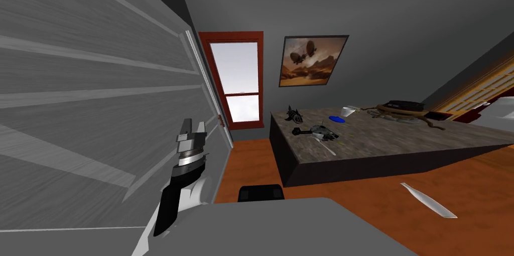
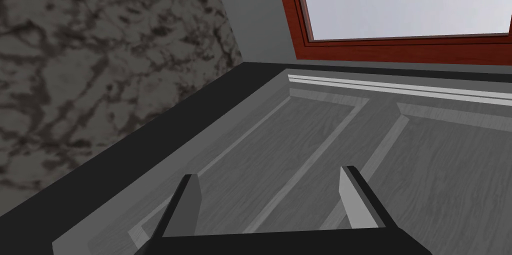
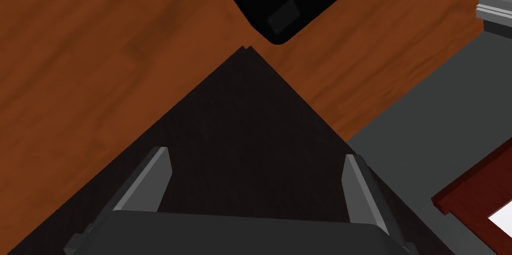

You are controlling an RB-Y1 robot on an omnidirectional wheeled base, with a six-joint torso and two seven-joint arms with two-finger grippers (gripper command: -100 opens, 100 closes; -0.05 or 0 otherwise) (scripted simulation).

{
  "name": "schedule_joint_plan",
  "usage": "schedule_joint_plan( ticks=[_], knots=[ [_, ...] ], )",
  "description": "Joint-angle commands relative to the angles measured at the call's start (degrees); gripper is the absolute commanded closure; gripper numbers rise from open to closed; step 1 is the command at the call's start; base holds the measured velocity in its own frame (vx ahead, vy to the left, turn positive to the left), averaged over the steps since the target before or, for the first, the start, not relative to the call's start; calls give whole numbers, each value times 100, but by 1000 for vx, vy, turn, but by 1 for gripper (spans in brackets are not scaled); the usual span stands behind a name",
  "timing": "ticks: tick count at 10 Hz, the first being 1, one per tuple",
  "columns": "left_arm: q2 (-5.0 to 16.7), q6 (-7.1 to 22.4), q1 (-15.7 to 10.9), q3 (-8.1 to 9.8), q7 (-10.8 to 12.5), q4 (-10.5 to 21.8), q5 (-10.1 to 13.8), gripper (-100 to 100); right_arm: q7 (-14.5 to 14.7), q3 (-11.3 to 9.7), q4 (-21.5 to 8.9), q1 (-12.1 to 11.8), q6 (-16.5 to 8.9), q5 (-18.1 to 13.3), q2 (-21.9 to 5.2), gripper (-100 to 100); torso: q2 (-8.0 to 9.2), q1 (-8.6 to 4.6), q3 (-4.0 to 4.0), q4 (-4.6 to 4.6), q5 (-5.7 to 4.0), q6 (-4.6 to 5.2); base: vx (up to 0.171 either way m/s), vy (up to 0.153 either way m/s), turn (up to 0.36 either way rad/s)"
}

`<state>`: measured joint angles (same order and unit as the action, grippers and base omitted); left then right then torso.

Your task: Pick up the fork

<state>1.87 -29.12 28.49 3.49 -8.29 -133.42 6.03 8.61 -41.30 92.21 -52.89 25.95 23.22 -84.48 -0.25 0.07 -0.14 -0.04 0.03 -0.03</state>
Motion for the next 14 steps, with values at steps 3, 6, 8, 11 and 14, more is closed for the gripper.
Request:
schedule_joint_plan(
  ticks=[3,6,8,11,14],
  knots=[
    [0,0,0,0,0,0,0,0,140,-270,-234,106,-34,186,-493,-100,-1,2,-1,0,1,0,66,20,107],
    [0,0,0,0,0,0,0,0,228,-446,-442,190,-33,306,-752,-100,3,2,2,1,0,0,56,20,82],
    [0,0,0,0,0,0,0,0,400,-775,-744,387,-24,541,-1176,-100,1,-3,0,0,0,1,87,16,180],
    [0,0,1,1,0,0,0,0,562,-1068,-1067,607,-11,763,-1571,-100,-19,-9,-11,-4,-2,0,125,-6,158],
    [0,0,2,1,0,-1,0,0,775,-1421,-1393,957,9,1053,-1937,-100,-27,1,-17,-7,-2,5,152,8,186]
  ],
)
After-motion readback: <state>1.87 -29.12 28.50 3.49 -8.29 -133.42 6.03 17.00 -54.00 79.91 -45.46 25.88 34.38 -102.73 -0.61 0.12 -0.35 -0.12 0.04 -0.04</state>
